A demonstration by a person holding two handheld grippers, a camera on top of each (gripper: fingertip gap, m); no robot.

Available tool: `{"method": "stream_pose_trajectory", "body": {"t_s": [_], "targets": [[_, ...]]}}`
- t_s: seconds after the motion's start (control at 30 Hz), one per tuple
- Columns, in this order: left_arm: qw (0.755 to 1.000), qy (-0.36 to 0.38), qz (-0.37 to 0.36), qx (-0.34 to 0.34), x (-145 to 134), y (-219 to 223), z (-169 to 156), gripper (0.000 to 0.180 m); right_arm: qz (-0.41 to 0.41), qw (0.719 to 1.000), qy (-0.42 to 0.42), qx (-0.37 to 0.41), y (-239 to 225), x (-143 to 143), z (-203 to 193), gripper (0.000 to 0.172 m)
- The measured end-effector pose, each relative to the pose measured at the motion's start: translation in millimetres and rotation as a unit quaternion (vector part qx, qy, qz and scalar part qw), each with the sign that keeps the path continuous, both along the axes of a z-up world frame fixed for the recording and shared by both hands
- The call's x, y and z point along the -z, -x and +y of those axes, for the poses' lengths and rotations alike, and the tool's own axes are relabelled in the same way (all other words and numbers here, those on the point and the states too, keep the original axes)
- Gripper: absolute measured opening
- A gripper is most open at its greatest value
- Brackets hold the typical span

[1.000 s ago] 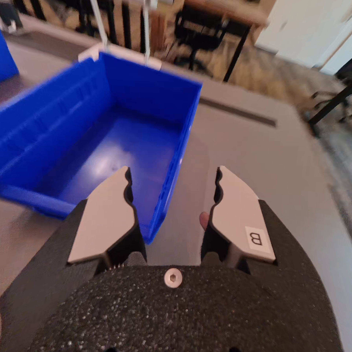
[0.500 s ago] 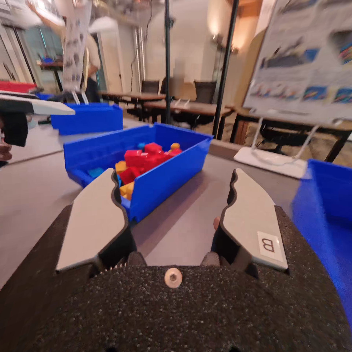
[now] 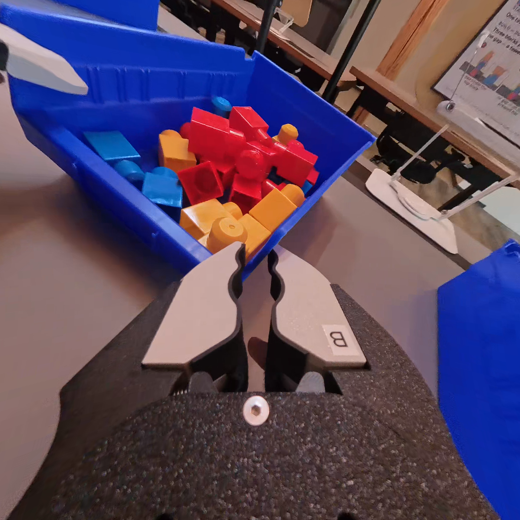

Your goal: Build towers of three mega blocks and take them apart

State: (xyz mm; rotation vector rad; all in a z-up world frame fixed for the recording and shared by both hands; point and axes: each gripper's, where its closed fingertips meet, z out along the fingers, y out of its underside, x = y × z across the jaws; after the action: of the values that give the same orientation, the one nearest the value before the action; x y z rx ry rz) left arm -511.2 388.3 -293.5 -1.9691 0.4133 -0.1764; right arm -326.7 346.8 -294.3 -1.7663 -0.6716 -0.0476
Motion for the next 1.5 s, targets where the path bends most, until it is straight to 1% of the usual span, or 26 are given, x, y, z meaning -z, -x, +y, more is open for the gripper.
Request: {"method": "stream_pose_trajectory", "body": {"t_s": [0.2, 0.33, 0.57, 0.73, 1.3, 1.5], "targets": [[1.000, 0.002, 0.013, 0.027, -2.4, -25.5, -2.9, 0.006, -0.023, 1.000, 0.001, 0.017, -25.5, -2.7, -7.6, 0.015], [0.999, 0.005, 0.015, 0.047, -1.4, -48.4, -4.3, 0.006, -0.020, 0.999, 0.007, 0.036, -47.8, -2.0, -12.7, 0.015], [0.996, 0.014, 0.040, 0.081, 0.1, -86.8, -12.1, 0.009, -0.007, 0.997, 0.016, 0.069, -87.8, 0.0, -14.1, 0.014], [0.994, 0.023, 0.055, 0.096, 2.0, -102.7, -17.6, 0.010, 0.001, 0.997, 0.021, 0.080, -103.7, 1.3, -15.7, 0.013], [0.994, 0.030, 0.048, 0.095, 3.8, -104.1, -19.0, 0.010, 0.011, 0.997, 0.016, 0.077, -104.3, 1.4, -16.6, 0.013], [0.994, 0.031, 0.050, 0.089, 4.4, -98.2, -17.0, 0.010, 0.016, 0.997, 0.021, 0.072, -97.8, 0.9, -13.5, 0.012]]}}
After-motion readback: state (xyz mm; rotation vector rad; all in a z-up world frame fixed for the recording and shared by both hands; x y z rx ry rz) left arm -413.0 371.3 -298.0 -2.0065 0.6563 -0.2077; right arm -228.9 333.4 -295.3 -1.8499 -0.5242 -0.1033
